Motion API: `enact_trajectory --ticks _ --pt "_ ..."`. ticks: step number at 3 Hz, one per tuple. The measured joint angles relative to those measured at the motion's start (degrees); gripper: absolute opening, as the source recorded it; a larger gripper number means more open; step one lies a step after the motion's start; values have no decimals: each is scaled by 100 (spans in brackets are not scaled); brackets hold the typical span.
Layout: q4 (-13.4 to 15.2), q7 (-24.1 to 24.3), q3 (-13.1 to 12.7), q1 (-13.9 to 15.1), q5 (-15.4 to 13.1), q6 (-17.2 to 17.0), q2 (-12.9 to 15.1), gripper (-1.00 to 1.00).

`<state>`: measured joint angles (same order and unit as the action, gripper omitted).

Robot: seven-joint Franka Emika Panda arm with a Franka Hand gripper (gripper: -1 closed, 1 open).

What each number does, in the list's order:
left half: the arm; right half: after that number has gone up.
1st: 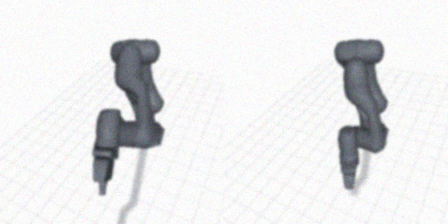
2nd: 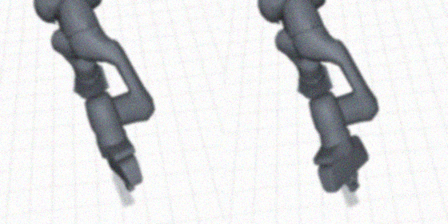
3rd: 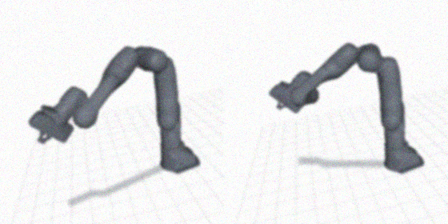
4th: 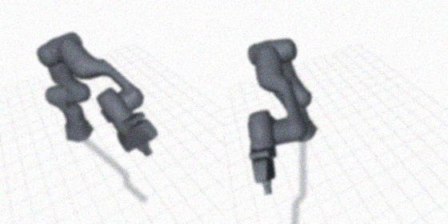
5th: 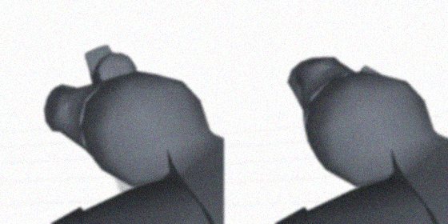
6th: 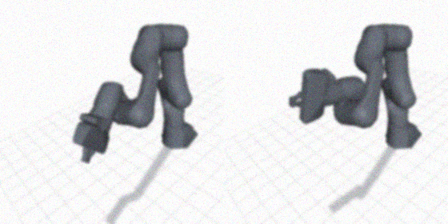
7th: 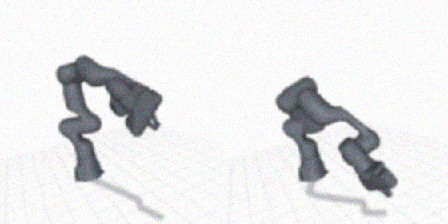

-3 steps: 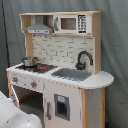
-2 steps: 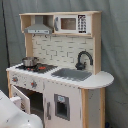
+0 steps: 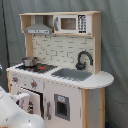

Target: Play with the kitchen

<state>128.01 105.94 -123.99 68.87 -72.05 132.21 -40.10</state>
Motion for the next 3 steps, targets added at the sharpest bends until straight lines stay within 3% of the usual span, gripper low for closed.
enact_trajectory --ticks 1,3 --pt "90 -21 183 -227 -31 -467 167 -100" --pt "402 -21 184 -915 -27 -1163 497 -100"
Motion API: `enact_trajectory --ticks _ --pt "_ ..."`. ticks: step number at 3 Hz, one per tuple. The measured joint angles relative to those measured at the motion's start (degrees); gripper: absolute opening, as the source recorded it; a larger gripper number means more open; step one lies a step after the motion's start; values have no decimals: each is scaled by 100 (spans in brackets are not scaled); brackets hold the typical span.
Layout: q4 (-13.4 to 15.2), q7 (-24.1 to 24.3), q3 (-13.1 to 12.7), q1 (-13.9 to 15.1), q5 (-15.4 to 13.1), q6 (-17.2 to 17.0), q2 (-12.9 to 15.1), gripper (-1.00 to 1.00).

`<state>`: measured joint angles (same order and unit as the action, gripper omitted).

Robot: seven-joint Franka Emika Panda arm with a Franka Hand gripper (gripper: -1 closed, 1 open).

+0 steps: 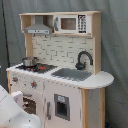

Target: Play with the kitchen

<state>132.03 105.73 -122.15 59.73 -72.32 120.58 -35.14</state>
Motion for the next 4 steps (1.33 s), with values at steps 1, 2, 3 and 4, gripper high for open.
enact_trajectory --ticks 1,2,3,4 --pt "26 -1 0 -65 0 -56 21 100" --pt "49 -4 0 -125 0 -108 41 100" --pt "35 -368 4 -511 -33 -524 66 100" --pt "-111 -843 29 -665 -104 -766 69 100"
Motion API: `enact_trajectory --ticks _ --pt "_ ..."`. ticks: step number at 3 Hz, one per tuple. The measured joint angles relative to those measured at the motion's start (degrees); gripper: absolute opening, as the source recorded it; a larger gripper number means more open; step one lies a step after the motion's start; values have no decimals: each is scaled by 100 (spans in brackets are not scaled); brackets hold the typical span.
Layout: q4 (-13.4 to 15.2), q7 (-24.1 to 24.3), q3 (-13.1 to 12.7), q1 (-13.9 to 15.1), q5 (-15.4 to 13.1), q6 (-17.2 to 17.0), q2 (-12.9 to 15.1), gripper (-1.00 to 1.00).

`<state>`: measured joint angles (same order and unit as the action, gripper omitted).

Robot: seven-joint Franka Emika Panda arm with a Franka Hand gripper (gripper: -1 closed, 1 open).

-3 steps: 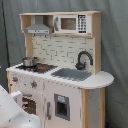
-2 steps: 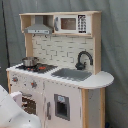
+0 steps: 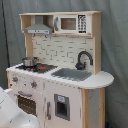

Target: Play with the kitchen

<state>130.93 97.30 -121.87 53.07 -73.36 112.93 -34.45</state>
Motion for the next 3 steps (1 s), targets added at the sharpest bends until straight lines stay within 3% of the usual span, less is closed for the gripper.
enact_trajectory --ticks 2,3 --pt "-503 -1255 100 -229 -237 -348 1 100" --pt "-751 -1869 123 -249 -428 -364 1 100"
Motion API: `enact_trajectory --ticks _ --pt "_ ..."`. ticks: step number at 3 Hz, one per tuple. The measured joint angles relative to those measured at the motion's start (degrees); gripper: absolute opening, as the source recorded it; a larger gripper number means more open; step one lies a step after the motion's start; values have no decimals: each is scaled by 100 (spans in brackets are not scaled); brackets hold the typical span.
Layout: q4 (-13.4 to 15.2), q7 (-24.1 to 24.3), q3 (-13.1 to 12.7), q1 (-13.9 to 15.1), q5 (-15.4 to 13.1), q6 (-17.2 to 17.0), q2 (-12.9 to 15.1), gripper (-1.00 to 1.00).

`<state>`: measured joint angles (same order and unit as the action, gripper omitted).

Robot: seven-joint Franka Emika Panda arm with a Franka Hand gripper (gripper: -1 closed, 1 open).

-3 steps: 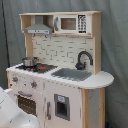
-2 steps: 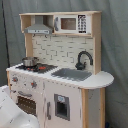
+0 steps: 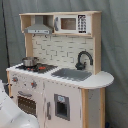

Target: Play with the kitchen

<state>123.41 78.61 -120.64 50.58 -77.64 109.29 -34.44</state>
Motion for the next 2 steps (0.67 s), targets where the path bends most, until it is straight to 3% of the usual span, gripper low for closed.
enact_trajectory --ticks 2 --pt "-316 -1010 139 8 -594 133 1 100"
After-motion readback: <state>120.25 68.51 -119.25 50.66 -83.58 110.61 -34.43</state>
